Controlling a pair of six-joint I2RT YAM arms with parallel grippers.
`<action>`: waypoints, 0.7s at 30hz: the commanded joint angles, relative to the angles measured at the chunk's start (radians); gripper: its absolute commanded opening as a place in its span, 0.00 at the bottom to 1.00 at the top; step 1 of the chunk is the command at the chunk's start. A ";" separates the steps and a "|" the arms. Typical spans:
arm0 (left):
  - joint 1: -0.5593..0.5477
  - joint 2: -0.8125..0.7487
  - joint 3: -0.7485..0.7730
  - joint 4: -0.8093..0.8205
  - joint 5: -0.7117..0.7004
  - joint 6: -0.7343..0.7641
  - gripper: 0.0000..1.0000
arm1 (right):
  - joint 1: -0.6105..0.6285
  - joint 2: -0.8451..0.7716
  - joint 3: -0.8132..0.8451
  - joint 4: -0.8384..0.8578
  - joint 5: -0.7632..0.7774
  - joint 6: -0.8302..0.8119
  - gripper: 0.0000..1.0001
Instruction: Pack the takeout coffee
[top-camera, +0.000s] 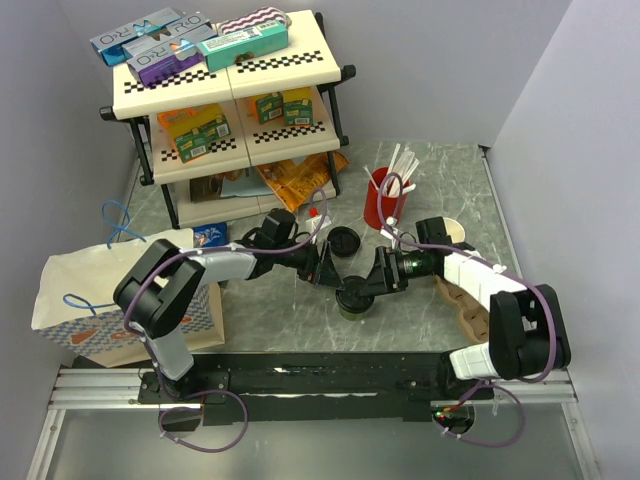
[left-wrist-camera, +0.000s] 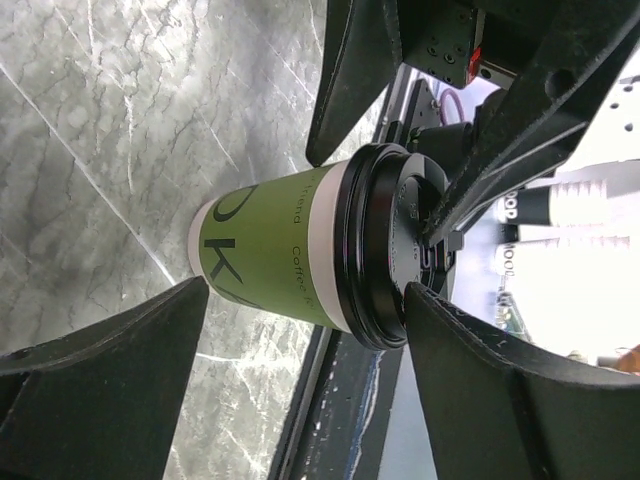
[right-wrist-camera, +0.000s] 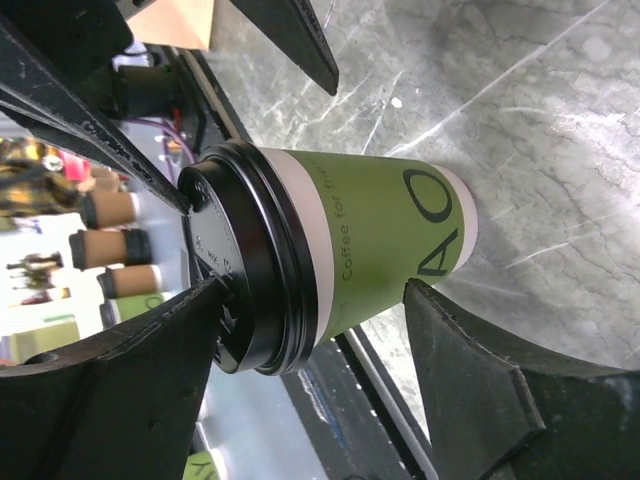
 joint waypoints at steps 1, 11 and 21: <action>0.012 0.043 0.004 0.025 -0.024 -0.044 0.84 | -0.027 0.038 -0.019 0.063 -0.044 0.041 0.77; 0.012 0.072 -0.048 0.051 -0.070 -0.122 0.80 | -0.066 0.096 -0.052 0.132 -0.059 0.116 0.72; 0.012 0.113 -0.036 0.059 -0.082 -0.162 0.76 | -0.072 0.128 -0.050 0.146 -0.050 0.133 0.70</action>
